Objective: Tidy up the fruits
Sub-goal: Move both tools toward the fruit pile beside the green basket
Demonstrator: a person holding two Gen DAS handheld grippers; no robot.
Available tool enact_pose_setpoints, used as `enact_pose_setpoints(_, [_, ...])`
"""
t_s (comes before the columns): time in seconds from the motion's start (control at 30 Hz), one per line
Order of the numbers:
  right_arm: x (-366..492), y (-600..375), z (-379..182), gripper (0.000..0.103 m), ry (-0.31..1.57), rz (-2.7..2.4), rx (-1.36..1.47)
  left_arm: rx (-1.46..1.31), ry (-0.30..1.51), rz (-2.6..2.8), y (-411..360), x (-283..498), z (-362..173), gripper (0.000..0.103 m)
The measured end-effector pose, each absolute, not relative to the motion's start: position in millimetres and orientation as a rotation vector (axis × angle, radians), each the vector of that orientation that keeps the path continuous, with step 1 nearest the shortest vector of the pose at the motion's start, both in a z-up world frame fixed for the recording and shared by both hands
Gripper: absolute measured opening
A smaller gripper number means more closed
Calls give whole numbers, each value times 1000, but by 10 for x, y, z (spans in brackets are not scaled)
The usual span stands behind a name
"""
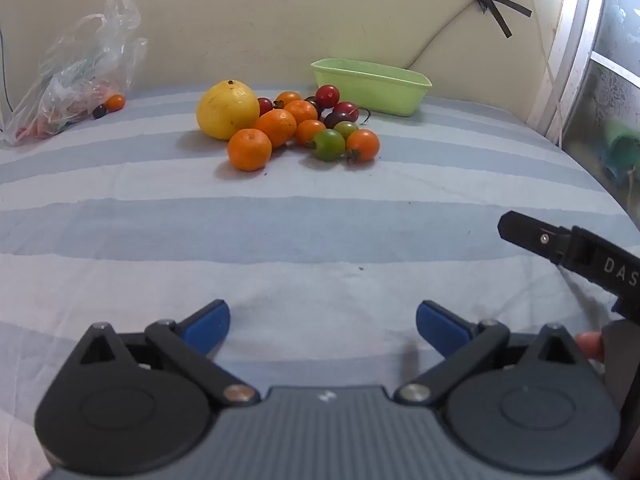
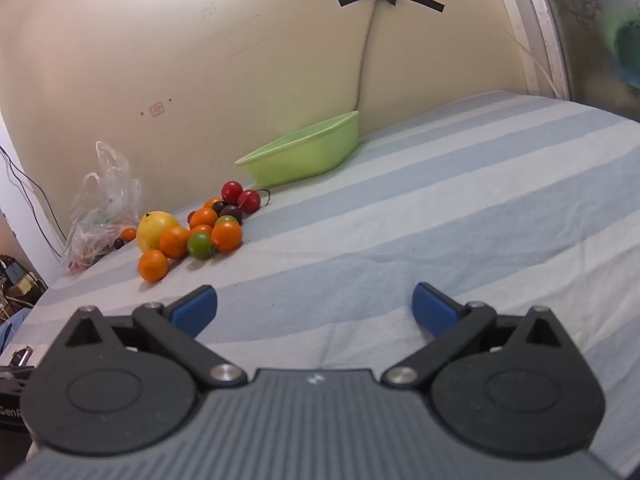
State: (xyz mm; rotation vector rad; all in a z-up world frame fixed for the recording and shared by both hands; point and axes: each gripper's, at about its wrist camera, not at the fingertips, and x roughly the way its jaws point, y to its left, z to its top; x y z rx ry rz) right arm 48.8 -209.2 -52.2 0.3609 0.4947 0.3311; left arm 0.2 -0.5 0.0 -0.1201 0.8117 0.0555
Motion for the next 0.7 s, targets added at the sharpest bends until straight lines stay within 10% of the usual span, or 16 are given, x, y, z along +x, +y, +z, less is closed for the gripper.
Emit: enact_pose_setpoints(0.7, [513, -2030, -534, 103, 506, 311, 311, -94, 793, 26, -21, -40, 5, 103])
